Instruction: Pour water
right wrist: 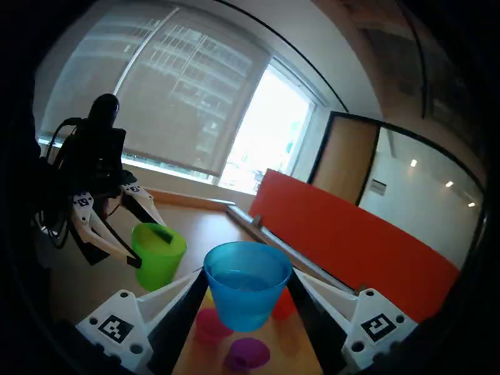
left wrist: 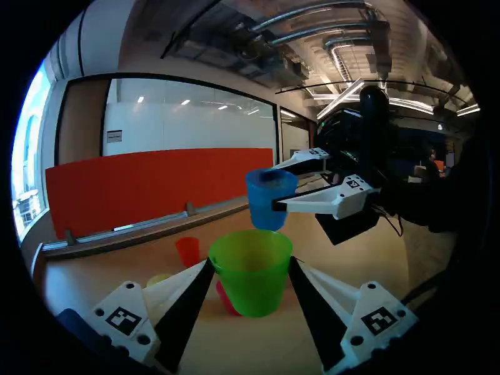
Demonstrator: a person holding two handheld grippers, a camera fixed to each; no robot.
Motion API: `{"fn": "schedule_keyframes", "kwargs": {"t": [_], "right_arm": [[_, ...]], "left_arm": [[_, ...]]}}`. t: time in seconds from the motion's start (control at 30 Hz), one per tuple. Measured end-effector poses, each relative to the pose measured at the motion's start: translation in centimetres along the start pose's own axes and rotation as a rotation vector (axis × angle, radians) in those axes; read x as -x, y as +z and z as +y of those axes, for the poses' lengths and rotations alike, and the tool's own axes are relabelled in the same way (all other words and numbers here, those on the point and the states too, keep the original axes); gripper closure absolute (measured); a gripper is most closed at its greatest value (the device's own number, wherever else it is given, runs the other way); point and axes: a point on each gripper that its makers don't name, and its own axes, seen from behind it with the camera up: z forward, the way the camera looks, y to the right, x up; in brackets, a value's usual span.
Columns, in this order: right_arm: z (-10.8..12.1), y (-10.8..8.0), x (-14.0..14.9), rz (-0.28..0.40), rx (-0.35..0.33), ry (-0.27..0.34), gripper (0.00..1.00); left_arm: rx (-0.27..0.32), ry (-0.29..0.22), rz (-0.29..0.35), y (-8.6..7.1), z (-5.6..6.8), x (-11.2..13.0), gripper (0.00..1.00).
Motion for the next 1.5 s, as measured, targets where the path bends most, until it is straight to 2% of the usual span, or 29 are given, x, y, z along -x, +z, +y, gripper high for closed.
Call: {"fn": "schedule_keyframes", "kwargs": {"t": [0.2,0.67,1.07,1.5], "right_arm": [[-0.8,0.4,-0.7,0.002,-0.023,-0.052,0.09],[-2.3,1.1,-1.8,0.005,-0.054,-0.216,0.09],[-2.3,1.6,-2.0,-0.013,-0.066,-0.338,0.09],[-2.0,2.1,-2.9,-0.024,-0.069,-0.456,0.09]], "left_arm": [[0.013,-0.001,-0.006,0.3,0.4,0.1,0.14],[0.036,0.005,-0.021,0.6,1.0,0.5,0.14],[0.044,0.017,-0.025,0.9,1.4,0.5,0.14],[0.044,0.008,-0.012,1.1,1.6,0.3,0.14]]}}
